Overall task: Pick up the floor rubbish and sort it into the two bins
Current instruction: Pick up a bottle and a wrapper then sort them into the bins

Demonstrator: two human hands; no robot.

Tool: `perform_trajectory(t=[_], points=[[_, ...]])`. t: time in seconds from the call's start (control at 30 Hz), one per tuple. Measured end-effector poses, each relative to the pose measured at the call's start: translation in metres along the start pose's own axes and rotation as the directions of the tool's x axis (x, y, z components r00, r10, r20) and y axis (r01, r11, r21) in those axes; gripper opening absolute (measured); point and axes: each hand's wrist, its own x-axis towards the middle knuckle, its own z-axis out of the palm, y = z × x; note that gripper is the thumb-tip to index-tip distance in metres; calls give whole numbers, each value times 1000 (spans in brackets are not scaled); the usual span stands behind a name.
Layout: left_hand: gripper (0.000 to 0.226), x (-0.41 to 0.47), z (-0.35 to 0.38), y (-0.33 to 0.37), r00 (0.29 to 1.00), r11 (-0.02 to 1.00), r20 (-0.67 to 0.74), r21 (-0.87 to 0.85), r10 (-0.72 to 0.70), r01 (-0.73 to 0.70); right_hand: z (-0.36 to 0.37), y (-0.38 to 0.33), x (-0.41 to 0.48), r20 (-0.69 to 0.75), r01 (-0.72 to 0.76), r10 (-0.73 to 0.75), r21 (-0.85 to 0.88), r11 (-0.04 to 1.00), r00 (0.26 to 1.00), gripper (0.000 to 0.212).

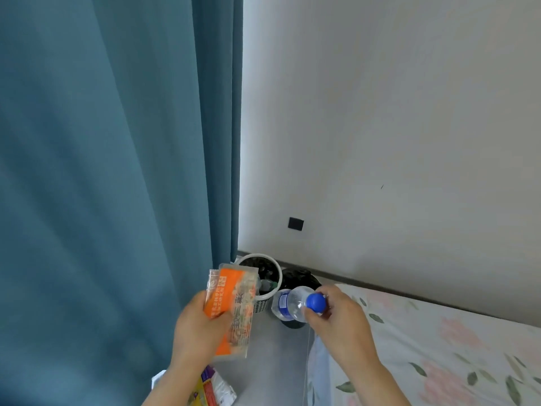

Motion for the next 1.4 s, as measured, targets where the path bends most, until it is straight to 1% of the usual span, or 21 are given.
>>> perform_trajectory(t=[0.1, 0.2, 0.37, 0.53, 0.73, 0.93, 1.0, 1.07, 1.2, 1.4], points=[[25, 37, -4, 7, 999, 999, 19, 16, -32, 32, 9, -8, 33, 28, -49, 49, -4, 999, 998, 20], [23, 71, -1, 13, 999, 999, 19, 14, -51, 50, 18, -10, 65, 48, -86, 86, -4, 996, 995, 19], [19, 114, 10, 25, 998, 999, 42, 15, -44, 43, 31, -9, 116, 64, -89, 90, -23, 996, 994, 17], [22, 162, 30, 33, 998, 997, 5, 31, -67, 66, 43, 0, 172, 92, -88, 91, -36, 995, 992, 17], [21, 226, 68, 46, 992, 992, -47, 49, -117, 120, 54, 23, 258, 191, -90, 100, -62, 994, 977, 24], [13, 293, 119, 66, 979, 981, -98, 66, -177, 184, 59, 51, 363, 312, -42, 75, -111, 993, 947, 29], [13, 314, 137, 69, 970, 972, -109, 62, -218, 226, 64, 61, 396, 354, -12, 56, -125, 992, 933, 33], [13, 331, 152, 67, 955, 960, -127, 52, -267, 275, 73, 70, 424, 403, 14, 42, -134, 991, 914, 32], [11, 363, 174, 52, 935, 937, -152, 98, -320, 337, 102, 83, 467, 495, 61, 34, -175, 983, 868, 26], [10, 404, 189, 15, 912, 904, -160, 150, -378, 401, 162, 94, 502, 558, 88, 36, -194, 977, 829, 28]])
